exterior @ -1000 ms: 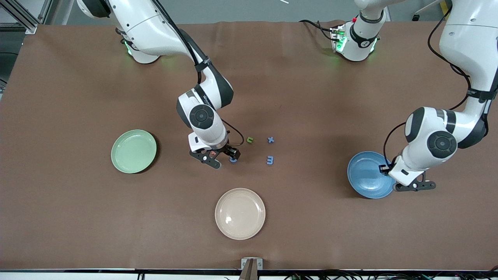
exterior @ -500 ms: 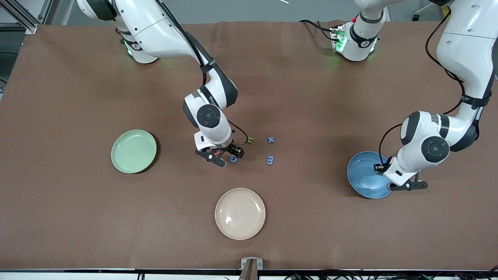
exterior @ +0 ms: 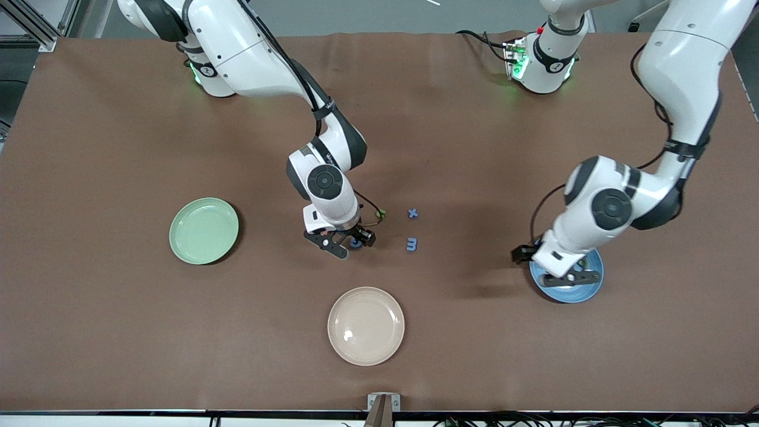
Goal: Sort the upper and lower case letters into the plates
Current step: 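Drop the g into the blue plate while the right gripper grasps G, then grasp the blue E with the left gripper while the right carries G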
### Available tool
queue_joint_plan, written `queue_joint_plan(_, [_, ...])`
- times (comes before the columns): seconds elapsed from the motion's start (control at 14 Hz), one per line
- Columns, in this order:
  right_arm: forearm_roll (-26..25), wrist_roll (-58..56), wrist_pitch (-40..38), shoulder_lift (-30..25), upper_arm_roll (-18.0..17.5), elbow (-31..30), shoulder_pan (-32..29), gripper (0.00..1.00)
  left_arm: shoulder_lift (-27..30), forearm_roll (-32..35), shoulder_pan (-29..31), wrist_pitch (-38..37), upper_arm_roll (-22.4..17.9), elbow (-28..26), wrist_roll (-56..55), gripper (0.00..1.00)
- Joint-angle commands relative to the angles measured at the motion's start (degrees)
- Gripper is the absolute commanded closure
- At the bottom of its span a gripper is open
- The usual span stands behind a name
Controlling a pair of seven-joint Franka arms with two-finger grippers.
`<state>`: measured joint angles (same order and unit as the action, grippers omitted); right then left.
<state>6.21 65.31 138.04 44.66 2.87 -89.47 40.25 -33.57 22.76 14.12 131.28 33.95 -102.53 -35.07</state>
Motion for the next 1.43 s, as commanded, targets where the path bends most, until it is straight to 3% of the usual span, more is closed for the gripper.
queue_joint_plan(0.0, [-2.51,3.59,-0.31,2.79,0.64,2.97,0.79,0.26,-3.15,-0.70,-6.80,-0.76,-0.03,4.08,-8.31,0.03])
queue_joint_plan(0.14, [-3.66,4.65,-0.32,4.38,0.64,4.47,0.70,0.30,-6.14,-0.61,-12.86,-0.76,-0.29,8.03,-14.64,0.09])
queue_joint_plan(0.5, [-3.75,4.65,-0.58,4.47,0.64,4.56,1.41,0.57,-13.44,-0.44,-22.37,-0.67,-0.82,15.24,-26.61,0.30])
queue_joint_plan(0.71, [-3.75,4.39,-0.67,4.12,0.64,4.56,1.14,0.92,-14.68,-0.78,-29.13,-0.32,-7.03,17.45,-28.47,0.38])
queue_joint_plan(0.79, [-3.75,3.95,-0.67,3.86,0.64,4.56,0.53,0.98,-15.11,-0.87,-31.50,-0.32,-9.15,18.59,-28.56,0.38])
queue_joint_plan(0.93, [-3.67,1.94,-1.80,2.55,0.64,4.56,-1.48,0.99,-16.17,-0.96,-33.37,-0.32,-10.66,19.65,-29.26,0.38])
queue_joint_plan(1.21, [-3.40,-10.61,-13.03,-5.00,0.55,3.08,-8.33,1.00,-18.10,-0.87,-33.99,0.21,-10.75,20.26,-29.35,0.39])
queue_joint_plan(1.36, [-3.40,-18.16,-13.68,-10.35,0.55,-2.43,-12.11,1.00,-18.37,-0.79,-33.99,0.29,-10.75,20.27,-29.26,0.43])
